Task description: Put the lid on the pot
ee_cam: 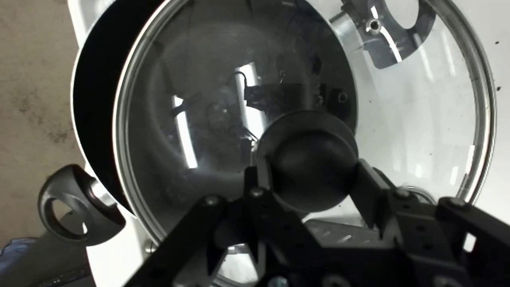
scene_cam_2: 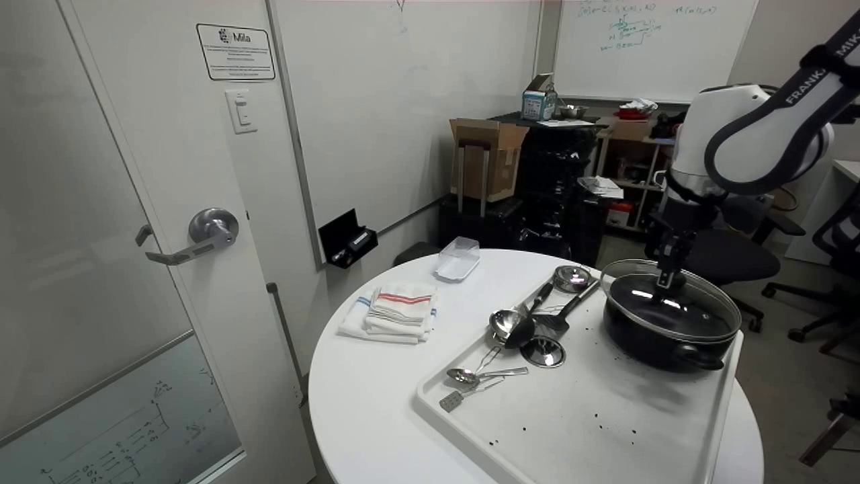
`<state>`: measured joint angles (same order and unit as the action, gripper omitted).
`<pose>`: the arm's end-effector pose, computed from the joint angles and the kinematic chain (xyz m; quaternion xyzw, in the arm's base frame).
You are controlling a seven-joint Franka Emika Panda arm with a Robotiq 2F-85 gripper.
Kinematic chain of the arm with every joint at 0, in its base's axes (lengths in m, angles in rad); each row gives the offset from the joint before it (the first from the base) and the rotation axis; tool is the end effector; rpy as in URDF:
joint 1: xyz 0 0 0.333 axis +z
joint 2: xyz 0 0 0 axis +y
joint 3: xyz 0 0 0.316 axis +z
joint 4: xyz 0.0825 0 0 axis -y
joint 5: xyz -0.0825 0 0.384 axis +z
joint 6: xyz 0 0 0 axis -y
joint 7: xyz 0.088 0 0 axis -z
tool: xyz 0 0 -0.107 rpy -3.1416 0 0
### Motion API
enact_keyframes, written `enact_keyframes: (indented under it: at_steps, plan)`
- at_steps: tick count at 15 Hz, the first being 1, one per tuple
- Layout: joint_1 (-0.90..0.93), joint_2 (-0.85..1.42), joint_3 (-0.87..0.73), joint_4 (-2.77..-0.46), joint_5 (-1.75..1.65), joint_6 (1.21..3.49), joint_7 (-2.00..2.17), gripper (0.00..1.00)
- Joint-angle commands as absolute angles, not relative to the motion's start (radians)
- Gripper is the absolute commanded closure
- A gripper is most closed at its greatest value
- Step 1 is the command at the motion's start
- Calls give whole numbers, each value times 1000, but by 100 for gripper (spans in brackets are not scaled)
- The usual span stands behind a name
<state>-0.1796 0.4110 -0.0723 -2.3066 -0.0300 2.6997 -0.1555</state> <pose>0.5047 -0.1306 0.1656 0.9992 -0.0317 -0.0126 0.0186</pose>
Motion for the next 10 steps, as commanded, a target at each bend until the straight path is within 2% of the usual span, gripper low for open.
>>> enact_keyframes:
  at_steps: [1, 10]
  plan:
    - [-176, 435, -101, -2258, -11, 2651, -93, 74]
    - [-194, 502, -143, -2201, 6, 2625, 3, 74]
